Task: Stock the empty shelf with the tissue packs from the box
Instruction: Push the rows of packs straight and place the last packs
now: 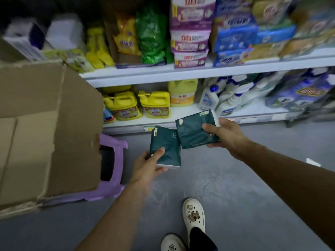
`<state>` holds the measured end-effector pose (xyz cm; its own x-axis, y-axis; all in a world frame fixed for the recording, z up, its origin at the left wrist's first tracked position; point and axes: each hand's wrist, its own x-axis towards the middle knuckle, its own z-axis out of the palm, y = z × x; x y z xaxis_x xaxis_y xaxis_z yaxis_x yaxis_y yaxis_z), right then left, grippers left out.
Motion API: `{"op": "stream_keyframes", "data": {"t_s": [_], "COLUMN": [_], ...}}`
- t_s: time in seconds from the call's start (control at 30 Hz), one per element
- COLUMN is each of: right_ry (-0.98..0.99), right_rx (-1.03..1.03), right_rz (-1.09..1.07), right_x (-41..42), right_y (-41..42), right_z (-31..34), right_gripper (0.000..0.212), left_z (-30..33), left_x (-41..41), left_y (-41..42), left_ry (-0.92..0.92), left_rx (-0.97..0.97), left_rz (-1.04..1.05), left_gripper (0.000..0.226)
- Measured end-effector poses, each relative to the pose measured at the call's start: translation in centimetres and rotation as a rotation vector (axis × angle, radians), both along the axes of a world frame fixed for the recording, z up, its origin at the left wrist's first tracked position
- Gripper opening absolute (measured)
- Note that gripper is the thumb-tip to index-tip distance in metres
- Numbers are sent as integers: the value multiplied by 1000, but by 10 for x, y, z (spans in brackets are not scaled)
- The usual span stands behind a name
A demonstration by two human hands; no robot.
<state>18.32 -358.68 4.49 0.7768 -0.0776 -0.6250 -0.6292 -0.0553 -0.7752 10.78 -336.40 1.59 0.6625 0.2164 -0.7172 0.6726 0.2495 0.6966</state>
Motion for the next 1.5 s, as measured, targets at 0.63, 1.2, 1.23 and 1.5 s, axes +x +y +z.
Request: {"op": "stream_keyframes", "data": {"t_s": [0.63, 1.2, 1.23, 1.5], "right_ry": [-353, -598, -599, -684], "right_rx": [243, 353, 340, 110], "right_rz": [234, 152, 143, 129], "right_x": [-21, 48, 55, 87], "right_y": [15, 38, 42, 91], "right_z": [347, 499, 503, 515], "right_gripper": [37, 33, 34, 58], "left_z": [344, 493, 497, 514], "left_x": [-5, 45, 49, 70], "left_y": [38, 45, 44, 35], "left_ry": [-396, -609, -614, -681], "left_rx": [-186, 3, 69, 72], "left_rz": [20, 95, 80, 35], "left_gripper": [22, 30, 31, 51]}}
